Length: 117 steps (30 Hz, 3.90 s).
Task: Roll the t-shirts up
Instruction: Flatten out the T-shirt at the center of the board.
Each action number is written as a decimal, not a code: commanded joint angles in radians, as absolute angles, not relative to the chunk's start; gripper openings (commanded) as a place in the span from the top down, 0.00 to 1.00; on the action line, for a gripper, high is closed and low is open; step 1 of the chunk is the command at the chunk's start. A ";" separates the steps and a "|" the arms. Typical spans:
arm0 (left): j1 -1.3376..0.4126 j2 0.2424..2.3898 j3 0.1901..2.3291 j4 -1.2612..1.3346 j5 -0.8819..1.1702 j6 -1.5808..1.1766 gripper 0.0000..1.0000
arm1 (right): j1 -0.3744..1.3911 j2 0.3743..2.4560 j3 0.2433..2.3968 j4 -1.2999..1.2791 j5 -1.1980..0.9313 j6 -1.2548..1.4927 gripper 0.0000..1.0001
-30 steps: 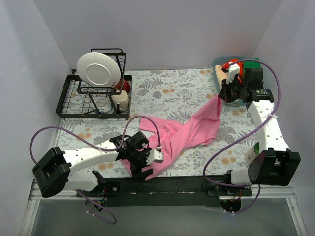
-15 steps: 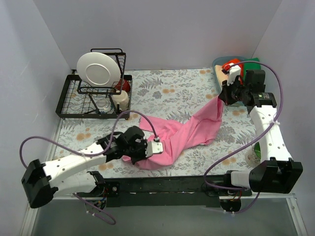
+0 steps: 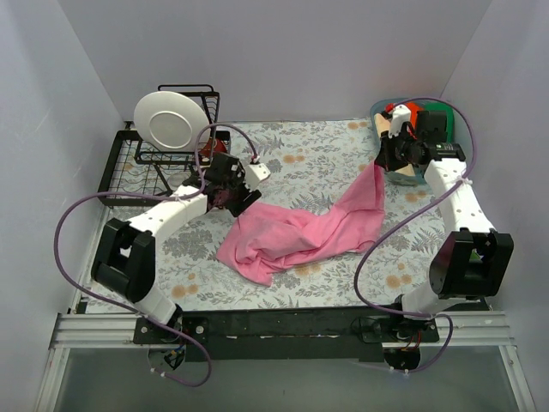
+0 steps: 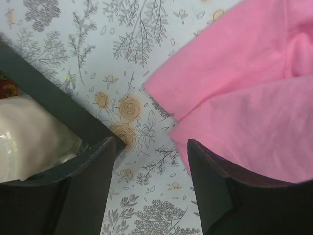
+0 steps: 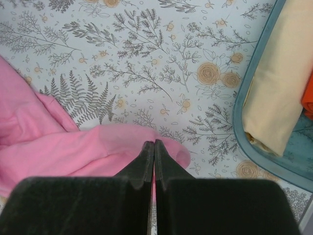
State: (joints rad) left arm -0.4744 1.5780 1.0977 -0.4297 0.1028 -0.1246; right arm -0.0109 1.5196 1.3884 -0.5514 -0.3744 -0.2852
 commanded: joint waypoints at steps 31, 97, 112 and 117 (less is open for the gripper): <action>-0.469 1.474 0.885 -0.644 0.446 -0.571 0.47 | -0.008 1.370 1.322 -0.535 -0.374 -0.264 0.99; -0.337 0.968 1.008 -0.869 0.624 -0.140 1.00 | -0.043 0.968 1.191 -0.453 -0.285 -0.362 0.99; -0.314 1.224 1.037 -0.727 0.439 -0.647 0.40 | -0.044 1.397 1.239 -0.456 -0.304 -0.344 0.99; -0.311 1.203 0.960 -0.749 0.377 -0.761 0.36 | -0.044 1.404 1.235 -0.469 -0.321 -0.341 0.99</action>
State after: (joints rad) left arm -0.3153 1.2057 1.0000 -0.7116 0.4240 -0.6090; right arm -0.0399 1.4094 1.1881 -0.4717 -0.2840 -0.3527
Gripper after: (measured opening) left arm 0.621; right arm 0.022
